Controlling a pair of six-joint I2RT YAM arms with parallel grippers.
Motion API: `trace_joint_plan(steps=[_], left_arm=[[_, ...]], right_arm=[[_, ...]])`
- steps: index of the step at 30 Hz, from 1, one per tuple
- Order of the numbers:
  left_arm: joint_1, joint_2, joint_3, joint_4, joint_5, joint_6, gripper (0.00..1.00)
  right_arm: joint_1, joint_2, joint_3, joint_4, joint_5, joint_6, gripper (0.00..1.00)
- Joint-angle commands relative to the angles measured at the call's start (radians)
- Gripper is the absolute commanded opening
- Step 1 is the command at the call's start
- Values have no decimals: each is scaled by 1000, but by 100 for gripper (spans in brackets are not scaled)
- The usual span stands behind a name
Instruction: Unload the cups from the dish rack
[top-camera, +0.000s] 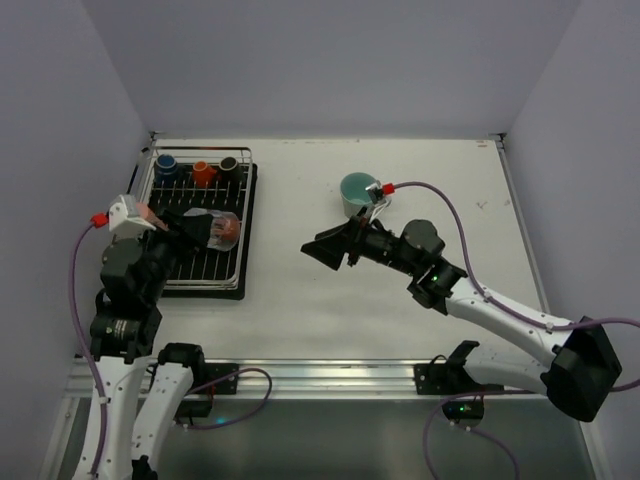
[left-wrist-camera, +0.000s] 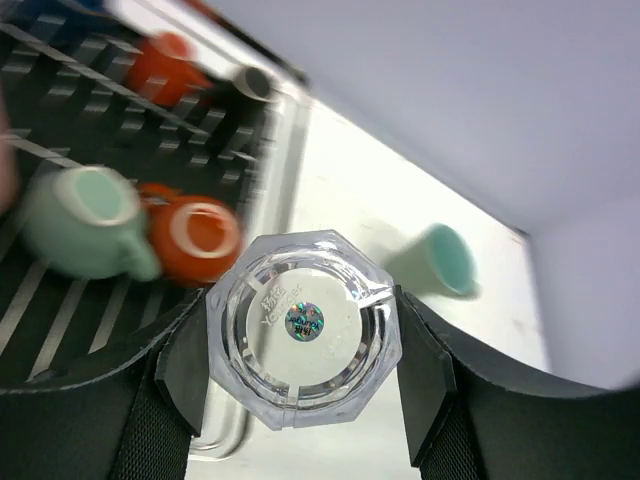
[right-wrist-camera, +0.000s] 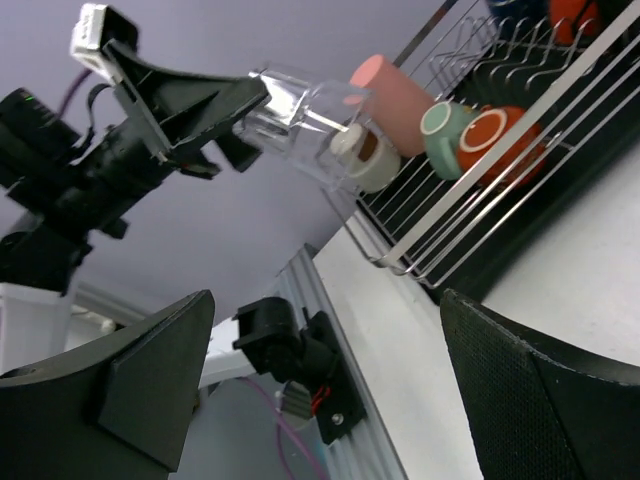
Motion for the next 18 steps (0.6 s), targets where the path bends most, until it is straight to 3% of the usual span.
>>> trace_joint_plan(steps=[1, 10, 14, 18], left_arm=[[6, 14, -116, 355, 530, -154, 14], [4, 13, -297, 866, 771, -432, 13], [-5, 6, -337, 920, 792, -465, 13], [-19, 2, -375, 925, 787, -457, 13]], right_arm=[[33, 18, -51, 308, 3, 92, 97], [37, 61, -74, 332, 25, 49, 96], [37, 129, -11, 360, -49, 72, 95], [45, 188, 38, 398, -94, 114, 88]])
